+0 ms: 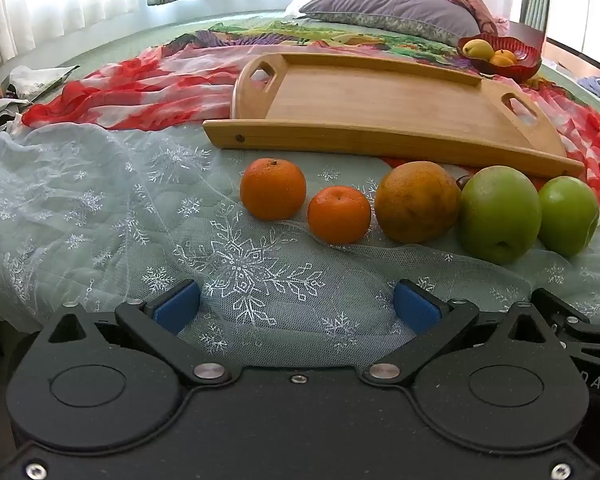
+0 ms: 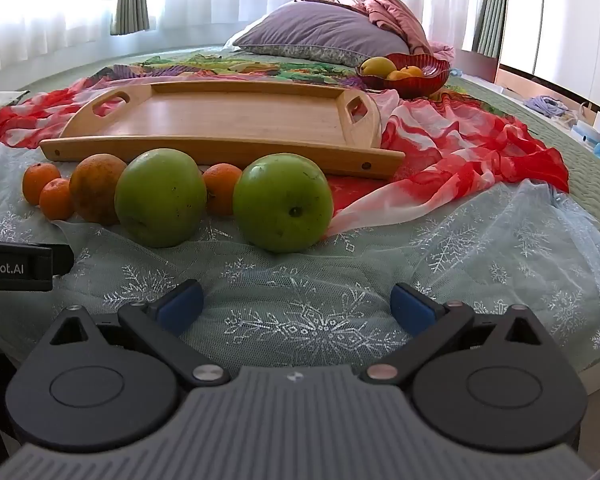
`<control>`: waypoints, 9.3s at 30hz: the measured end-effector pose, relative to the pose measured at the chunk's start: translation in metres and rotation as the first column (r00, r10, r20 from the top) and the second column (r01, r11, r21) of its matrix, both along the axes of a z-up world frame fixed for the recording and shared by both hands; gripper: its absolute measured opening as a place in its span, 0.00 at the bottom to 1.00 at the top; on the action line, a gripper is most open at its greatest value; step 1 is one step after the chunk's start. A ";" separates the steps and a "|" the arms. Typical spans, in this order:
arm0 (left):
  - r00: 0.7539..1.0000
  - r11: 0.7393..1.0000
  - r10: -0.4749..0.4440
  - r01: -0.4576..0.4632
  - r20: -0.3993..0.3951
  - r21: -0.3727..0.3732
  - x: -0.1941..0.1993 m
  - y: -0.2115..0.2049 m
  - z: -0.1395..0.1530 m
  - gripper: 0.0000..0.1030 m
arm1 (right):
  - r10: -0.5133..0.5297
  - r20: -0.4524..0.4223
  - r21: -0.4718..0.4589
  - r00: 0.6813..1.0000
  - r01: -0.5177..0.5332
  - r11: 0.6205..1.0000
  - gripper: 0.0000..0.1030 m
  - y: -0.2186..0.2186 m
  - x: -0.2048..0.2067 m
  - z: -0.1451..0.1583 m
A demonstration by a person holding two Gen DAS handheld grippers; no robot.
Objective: Organize fruits
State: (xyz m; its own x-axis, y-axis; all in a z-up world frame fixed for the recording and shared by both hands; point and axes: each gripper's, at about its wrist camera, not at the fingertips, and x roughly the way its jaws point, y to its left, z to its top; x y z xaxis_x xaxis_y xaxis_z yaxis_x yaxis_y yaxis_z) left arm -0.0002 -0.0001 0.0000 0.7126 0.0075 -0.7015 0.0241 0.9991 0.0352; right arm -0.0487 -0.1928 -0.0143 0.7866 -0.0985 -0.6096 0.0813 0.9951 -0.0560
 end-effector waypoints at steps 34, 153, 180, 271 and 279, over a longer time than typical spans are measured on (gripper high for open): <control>1.000 1.000 0.001 -0.001 0.009 0.006 -0.005 -0.004 0.002 1.00 | 0.001 -0.006 -0.006 1.000 -0.001 1.000 1.00 0.001 0.000 -0.001; 0.955 0.987 -0.155 0.158 0.252 0.008 0.013 -0.013 0.006 0.31 | 0.125 0.204 0.014 0.971 -0.131 0.991 0.59 -0.010 0.021 0.006; 0.959 0.980 -0.195 0.198 0.207 0.007 0.153 -0.036 0.067 0.31 | 0.046 0.088 0.196 0.995 -0.063 0.979 0.58 -0.058 0.157 0.051; 0.925 0.951 -0.295 0.307 0.241 -0.015 0.042 -0.003 0.052 1.00 | 0.250 0.144 0.133 0.957 -0.269 0.954 0.78 -0.038 0.072 0.061; 0.924 0.946 -0.310 0.323 0.224 -0.024 0.028 0.000 0.045 1.00 | 0.334 0.136 0.068 0.933 -0.345 0.936 0.83 -0.018 0.045 0.053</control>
State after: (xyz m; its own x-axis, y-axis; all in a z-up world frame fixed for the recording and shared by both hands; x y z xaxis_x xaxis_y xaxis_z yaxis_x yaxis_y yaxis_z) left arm 0.0280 0.0001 0.0449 0.8041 -0.2801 -0.5243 0.3382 0.9410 0.0160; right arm -0.0036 -0.2106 0.0392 0.8316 0.2377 -0.5019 -0.2616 0.9649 0.0236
